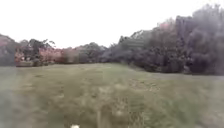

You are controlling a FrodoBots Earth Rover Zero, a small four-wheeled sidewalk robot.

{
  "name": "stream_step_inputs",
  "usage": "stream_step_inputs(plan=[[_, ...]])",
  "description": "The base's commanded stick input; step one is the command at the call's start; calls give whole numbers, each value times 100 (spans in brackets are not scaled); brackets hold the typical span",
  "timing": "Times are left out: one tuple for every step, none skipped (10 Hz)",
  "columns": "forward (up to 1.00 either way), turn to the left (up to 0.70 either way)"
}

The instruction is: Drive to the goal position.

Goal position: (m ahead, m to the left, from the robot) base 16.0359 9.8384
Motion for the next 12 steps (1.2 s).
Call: stream_step_inputs(plan=[[100, 0], [100, 0], [100, 0], [100, 0], [100, 0], [100, 0], [100, 1], [100, 2], [100, 29], [100, 36], [100, 40], [100, 40]])
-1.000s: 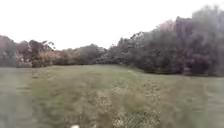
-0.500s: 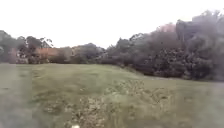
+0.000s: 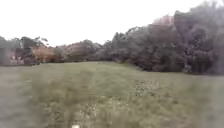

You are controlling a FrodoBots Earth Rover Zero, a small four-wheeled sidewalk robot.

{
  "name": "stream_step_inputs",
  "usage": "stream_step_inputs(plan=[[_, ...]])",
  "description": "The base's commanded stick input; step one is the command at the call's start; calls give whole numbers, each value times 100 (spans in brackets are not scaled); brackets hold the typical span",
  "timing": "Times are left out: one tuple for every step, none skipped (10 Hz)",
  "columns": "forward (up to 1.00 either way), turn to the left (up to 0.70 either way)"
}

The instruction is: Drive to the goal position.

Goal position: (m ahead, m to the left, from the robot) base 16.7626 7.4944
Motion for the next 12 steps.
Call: stream_step_inputs(plan=[[100, 39], [100, 35], [100, 31], [99, 1], [99, 1], [100, 0], [100, 0], [100, 0], [100, 0], [100, 0], [100, 0], [100, 0]])
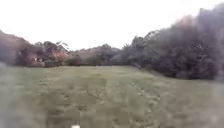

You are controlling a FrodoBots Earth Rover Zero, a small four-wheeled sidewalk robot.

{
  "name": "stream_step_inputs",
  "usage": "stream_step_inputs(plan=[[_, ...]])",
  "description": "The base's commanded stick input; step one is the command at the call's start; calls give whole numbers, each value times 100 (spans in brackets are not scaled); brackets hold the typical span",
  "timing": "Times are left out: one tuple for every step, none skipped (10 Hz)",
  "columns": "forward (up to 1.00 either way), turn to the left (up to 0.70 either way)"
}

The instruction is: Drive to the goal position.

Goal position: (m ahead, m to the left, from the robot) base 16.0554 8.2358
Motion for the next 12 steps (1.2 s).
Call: stream_step_inputs(plan=[[100, 0], [100, 0], [100, 0], [100, 0], [100, 0], [100, 0], [100, 0], [100, 0], [100, 0], [100, 0], [100, 0], [100, 0]])
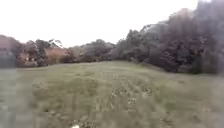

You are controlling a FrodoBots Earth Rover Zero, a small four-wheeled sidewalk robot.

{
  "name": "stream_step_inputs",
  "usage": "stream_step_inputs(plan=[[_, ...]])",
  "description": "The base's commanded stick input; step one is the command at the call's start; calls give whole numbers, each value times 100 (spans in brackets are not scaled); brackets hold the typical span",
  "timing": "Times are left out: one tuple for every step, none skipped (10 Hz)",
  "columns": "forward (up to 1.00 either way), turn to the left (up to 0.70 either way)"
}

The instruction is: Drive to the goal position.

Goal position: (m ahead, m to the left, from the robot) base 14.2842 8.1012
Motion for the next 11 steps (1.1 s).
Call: stream_step_inputs(plan=[[100, 3], [100, 3], [100, 3], [100, 2], [100, 2], [100, 2], [100, 2], [100, 2], [100, 2], [100, 0], [100, 1]])
